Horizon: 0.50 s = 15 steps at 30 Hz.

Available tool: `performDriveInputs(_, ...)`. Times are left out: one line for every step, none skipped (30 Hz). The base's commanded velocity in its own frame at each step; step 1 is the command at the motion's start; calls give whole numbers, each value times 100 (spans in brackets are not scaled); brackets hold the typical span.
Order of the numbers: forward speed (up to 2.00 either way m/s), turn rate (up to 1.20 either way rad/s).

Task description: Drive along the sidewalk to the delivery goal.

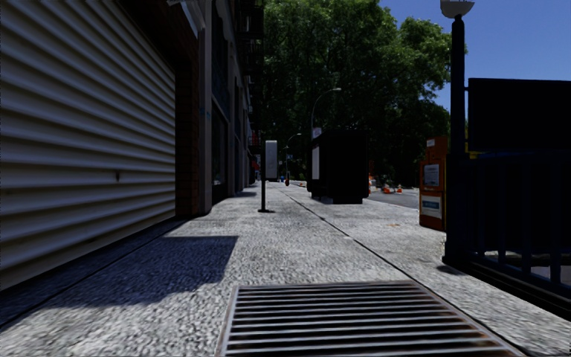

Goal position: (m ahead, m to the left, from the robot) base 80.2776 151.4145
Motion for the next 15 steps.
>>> performDriveInputs(200, 0)
performDriveInputs(200, 0)
performDriveInputs(200, 0)
performDriveInputs(200, 0)
performDriveInputs(200, 0)
performDriveInputs(200, 0)
performDriveInputs(200, 0)
performDriveInputs(200, 0)
performDriveInputs(200, 0)
performDriveInputs(200, 0)
performDriveInputs(200, 0)
performDriveInputs(200, 0)
performDriveInputs(200, 0)
performDriveInputs(200, 0)
performDriveInputs(200, 0)
